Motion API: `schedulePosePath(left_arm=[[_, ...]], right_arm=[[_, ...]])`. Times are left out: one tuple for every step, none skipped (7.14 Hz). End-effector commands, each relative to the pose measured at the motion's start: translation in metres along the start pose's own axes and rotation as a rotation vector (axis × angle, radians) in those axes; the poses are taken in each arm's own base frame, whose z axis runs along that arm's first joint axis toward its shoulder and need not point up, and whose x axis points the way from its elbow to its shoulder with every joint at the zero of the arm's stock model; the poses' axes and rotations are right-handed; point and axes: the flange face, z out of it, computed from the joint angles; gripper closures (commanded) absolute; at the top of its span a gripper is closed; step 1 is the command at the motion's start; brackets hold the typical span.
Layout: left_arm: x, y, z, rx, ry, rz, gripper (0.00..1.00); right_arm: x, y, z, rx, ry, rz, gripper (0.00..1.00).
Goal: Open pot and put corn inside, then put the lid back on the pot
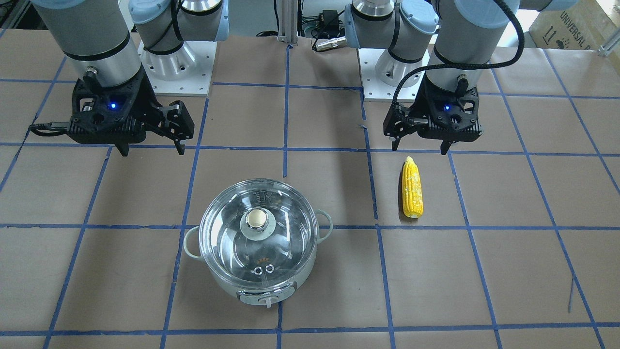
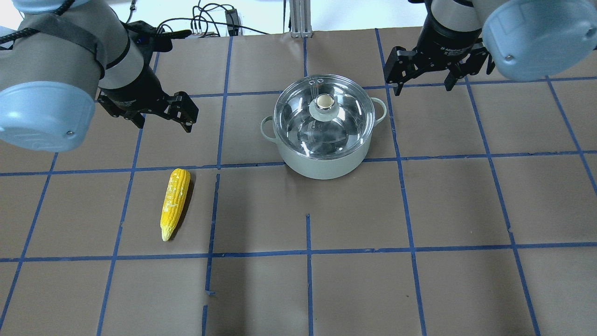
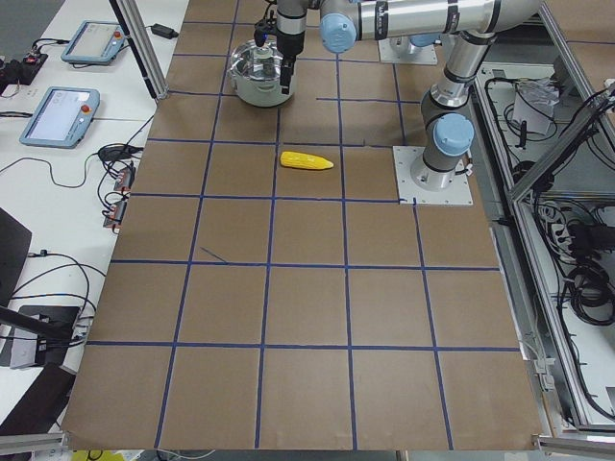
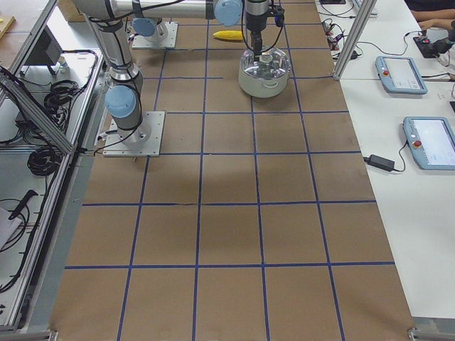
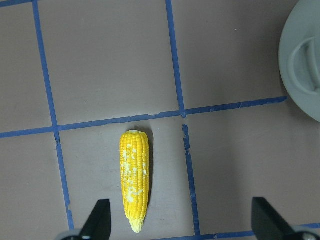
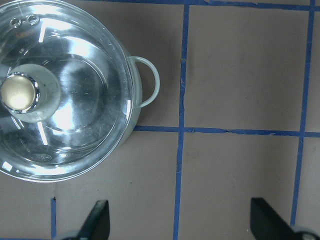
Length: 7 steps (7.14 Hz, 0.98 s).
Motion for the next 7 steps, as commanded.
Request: schedulePosePath(left_arm=[[0.0,0.0,0.0,0.002,0.002,0.0,0.0],[0.0,-0.002,-0.002,0.017,0.0,0.0,0.0],[0.0,-0.002,-0.002,0.021,-0.001,0.002,0.0],[0.0,-0.002,-0.002,0.021,-0.002,0.006,0.0],[-0.004,-0.002,-0.001,0.02,-0.006,0.014,0.0],[-0.027,-0.006,0.003,0.014,-0.007,-0.028,0.0],[-0.04,-0.007,0.004,0.013,-0.005,-0.054,0.0]], right_arm=[[-0.029,0.002,-0.007,0.023,-0.056,-0.047,0.0],[-0.045,0.003,-0.007,0.026,-0.06,-0.077,0.0],[-0.049,-0.005,0.003,0.013,-0.06,-0.075,0.0],[-0.049,-0.007,0.002,0.022,-0.061,-0.074,0.0],[-0.049,-0.007,0.0,0.022,-0.061,-0.072,0.0],[-0.049,-0.007,0.0,0.022,-0.059,-0.072,0.0],[-0.048,-0.007,0.002,0.021,-0.056,-0.074,0.0]])
